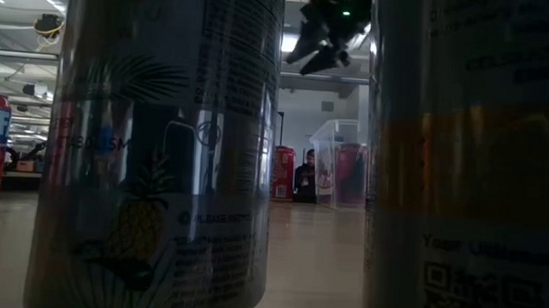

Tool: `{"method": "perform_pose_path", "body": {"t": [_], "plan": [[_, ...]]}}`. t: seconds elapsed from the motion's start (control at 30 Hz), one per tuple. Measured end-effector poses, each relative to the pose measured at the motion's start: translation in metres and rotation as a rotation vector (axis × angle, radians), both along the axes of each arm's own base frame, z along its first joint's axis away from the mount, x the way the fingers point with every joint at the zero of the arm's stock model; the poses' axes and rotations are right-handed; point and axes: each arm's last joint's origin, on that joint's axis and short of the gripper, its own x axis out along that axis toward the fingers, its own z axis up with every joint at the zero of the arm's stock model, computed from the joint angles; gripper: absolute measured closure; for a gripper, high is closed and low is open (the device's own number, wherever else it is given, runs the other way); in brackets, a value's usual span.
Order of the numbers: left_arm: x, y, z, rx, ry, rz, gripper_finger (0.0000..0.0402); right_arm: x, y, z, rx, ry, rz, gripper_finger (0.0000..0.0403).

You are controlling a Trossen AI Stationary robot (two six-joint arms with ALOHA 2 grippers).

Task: Sort soda cans
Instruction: Put the bottom right white and yellow soda can into the right transparent bin

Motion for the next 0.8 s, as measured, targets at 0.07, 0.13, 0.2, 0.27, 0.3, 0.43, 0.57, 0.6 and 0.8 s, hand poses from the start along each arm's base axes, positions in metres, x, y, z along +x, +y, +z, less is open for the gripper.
{"method": "perform_pose_path", "body": {"t": [0.07, 0.13, 0.2, 0.27, 0.3, 0.43, 0.57, 0.6, 0.8], "plan": [[-0.005, -0.001, 0.005, 0.015, -0.028, 0.004, 0.0118, 0.012, -0.015, 0.004, 0.016, 0.038, 0.001, 0.009], [-0.008, -0.002, 0.009, 0.026, -0.054, 0.002, 0.0118, 0.023, -0.032, 0.005, 0.032, 0.076, -0.017, 0.009], [-0.011, -0.003, 0.011, 0.038, -0.064, 0.005, 0.0119, 0.032, -0.05, 0.005, 0.036, 0.082, -0.043, 0.009], [-0.013, -0.003, 0.014, 0.046, -0.079, 0.01, 0.0119, 0.039, -0.066, 0.003, 0.038, 0.078, -0.062, 0.009], [-0.013, -0.003, 0.014, 0.046, -0.082, 0.011, 0.0119, 0.042, -0.073, 0.002, 0.038, 0.076, -0.071, 0.009], [-0.012, -0.003, 0.014, 0.048, -0.089, 0.012, 0.0119, 0.046, -0.093, -0.014, 0.06, 0.106, -0.103, 0.009], [-0.012, -0.003, 0.014, 0.047, -0.09, 0.013, 0.0119, 0.045, -0.098, -0.017, 0.041, 0.125, -0.133, 0.009], [-0.012, -0.003, 0.014, 0.045, -0.091, 0.015, 0.0119, 0.045, -0.098, -0.017, 0.032, 0.129, -0.127, 0.009], [-0.011, -0.002, 0.015, 0.036, -0.106, 0.029, 0.0119, 0.047, -0.099, -0.016, 0.021, 0.107, -0.113, 0.0076]]}}
